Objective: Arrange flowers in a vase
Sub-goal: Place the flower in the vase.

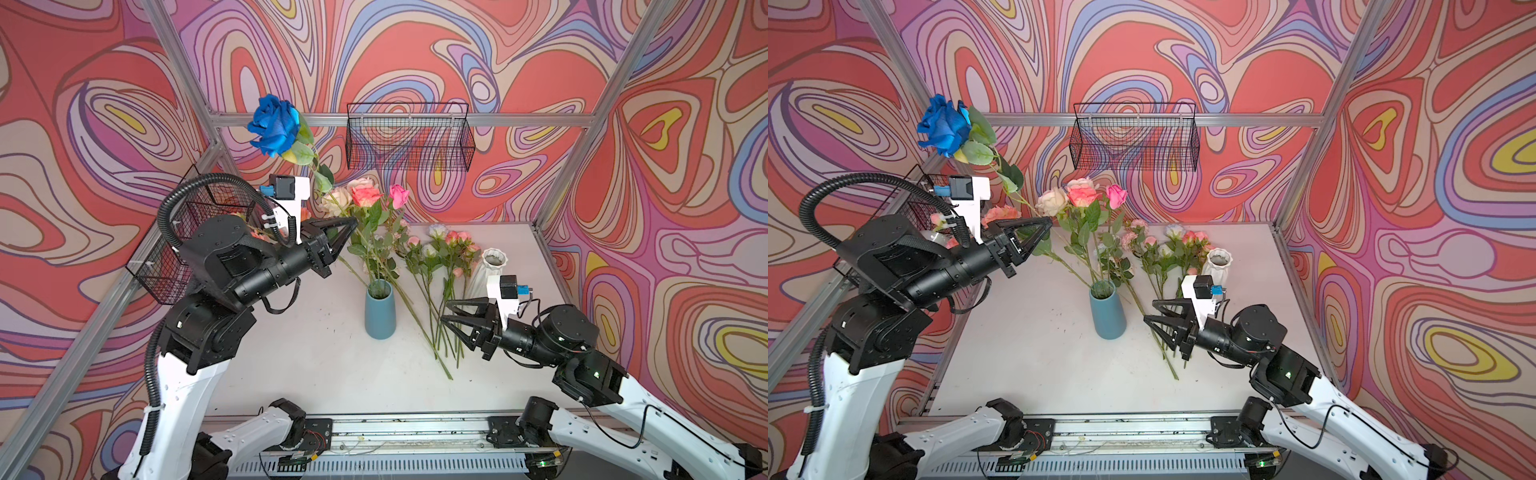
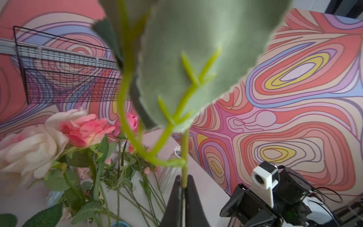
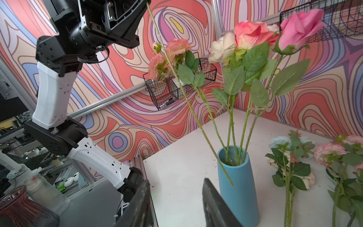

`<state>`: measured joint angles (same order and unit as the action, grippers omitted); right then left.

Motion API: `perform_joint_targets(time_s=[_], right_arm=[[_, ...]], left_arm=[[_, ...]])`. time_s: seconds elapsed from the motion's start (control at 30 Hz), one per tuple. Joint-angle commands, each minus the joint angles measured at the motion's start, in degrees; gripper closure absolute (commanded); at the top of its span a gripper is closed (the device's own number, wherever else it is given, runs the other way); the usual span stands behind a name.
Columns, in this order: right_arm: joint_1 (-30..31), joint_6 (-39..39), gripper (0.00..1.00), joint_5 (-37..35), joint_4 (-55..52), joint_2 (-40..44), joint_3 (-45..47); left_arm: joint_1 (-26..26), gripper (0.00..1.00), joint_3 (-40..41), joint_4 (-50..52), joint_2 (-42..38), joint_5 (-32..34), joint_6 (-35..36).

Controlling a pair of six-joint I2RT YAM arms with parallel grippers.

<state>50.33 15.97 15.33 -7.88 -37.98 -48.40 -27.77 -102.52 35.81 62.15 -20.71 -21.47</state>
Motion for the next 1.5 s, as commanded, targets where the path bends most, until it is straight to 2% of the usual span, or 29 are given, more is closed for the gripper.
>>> perform_joint_targets(time_s=[0.0,0.2,0.5,0.87,1.1,1.17,1.2,1.23,1.33,1.47], right_arm=[[0.2,-0.9,0.57,-2.0,-1.9,0.8,0.7],[0.2,-1.3,0.58,-2.2,-2.0,0.9,0.8],[0.2,-1.4,0.59,-3.1,-2.4,1.6,1.2],[0.2,-1.5,0.6,-4.0,-2.6,1.5,1.9],[0.2,-1.2,0.6,-5.1,-2.5,1.2,2.3],[0.2,-1.2,0.59,-5.2,-2.4,0.8,2.3],[0.1,-1.2,0.58,-5.3,-2.4,0.7,2.3],[0.2,-1.2,0.57,-5.3,-2.4,0.4,2.3],[0.2,-1.0,0.52,-5.7,-2.4,0.0,2.3],[0.3,-0.5,0.5,-6.8,-2.6,-0.6,2.7]], left_arm=[[0.0,1.0,-3.4,7.6,0.7,7.2,5.8],[0.0,1.0,-2.1,7.3,1.1,13.6,8.1],[0.0,1.0,-1.6,5.7,2.2,14.8,9.0],[0.0,1.0,4.4,4.0,4.9,13.4,7.5],[-2.8,1.0,5.7,7.6,6.8,18.4,7.6],[-4.2,0.75,5.4,9.5,7.3,20.5,7.7],[-4.8,0.57,5.4,10.2,7.3,21.4,7.4],[-5.1,0.45,5.4,11.0,7.2,22.0,7.1],[-5.8,0.31,4.9,12.4,6.3,22.5,5.7],[-6.4,0.22,4.4,12.3,4.0,19.6,3.0]])
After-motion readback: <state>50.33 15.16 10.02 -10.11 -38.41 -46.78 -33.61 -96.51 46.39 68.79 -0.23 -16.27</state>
